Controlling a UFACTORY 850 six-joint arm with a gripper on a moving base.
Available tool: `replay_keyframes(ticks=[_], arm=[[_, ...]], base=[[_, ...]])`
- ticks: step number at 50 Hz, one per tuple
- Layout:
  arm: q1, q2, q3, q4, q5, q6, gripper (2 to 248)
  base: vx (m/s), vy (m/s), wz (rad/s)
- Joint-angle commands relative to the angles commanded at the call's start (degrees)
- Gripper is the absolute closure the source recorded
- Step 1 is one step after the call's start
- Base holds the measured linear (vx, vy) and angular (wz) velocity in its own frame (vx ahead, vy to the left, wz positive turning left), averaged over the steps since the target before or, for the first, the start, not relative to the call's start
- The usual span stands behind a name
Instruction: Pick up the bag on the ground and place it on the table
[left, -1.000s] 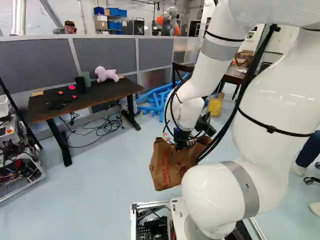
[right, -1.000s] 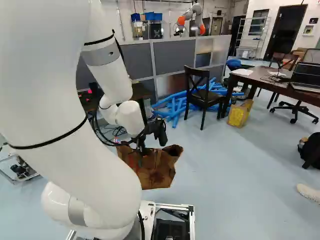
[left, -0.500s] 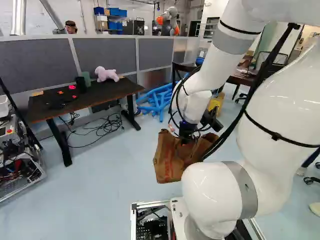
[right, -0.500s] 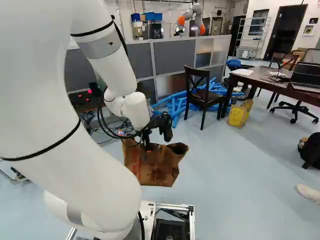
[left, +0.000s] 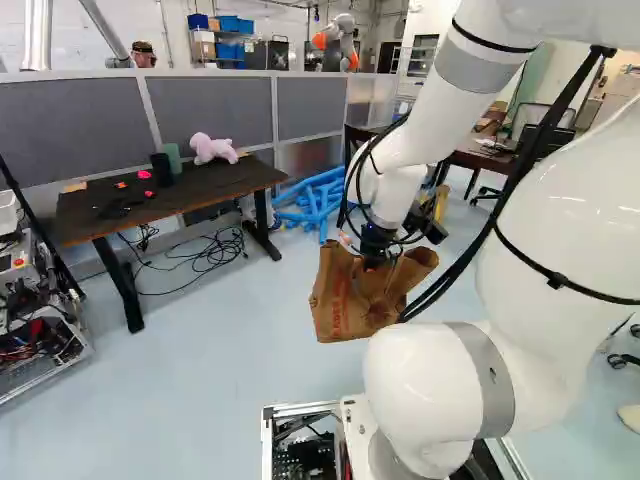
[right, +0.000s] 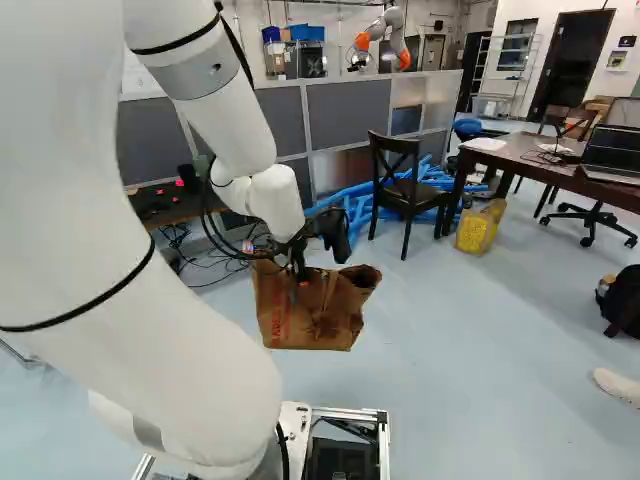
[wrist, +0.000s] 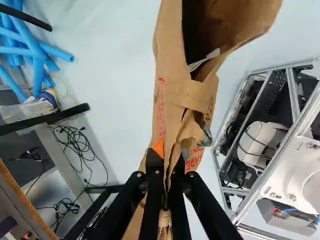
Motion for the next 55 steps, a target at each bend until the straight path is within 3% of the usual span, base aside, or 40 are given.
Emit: replay_keyframes(ticks=[35, 55], arm=[[0.6, -0.1, -7.4, 0.0, -7.4, 0.0, 229], [2.5, -0.5, -11.8, 0.0, -13.9, 0.0, 229]], base=[[0.0, 0.0, 0.0], [0.0, 0.0, 0.0]])
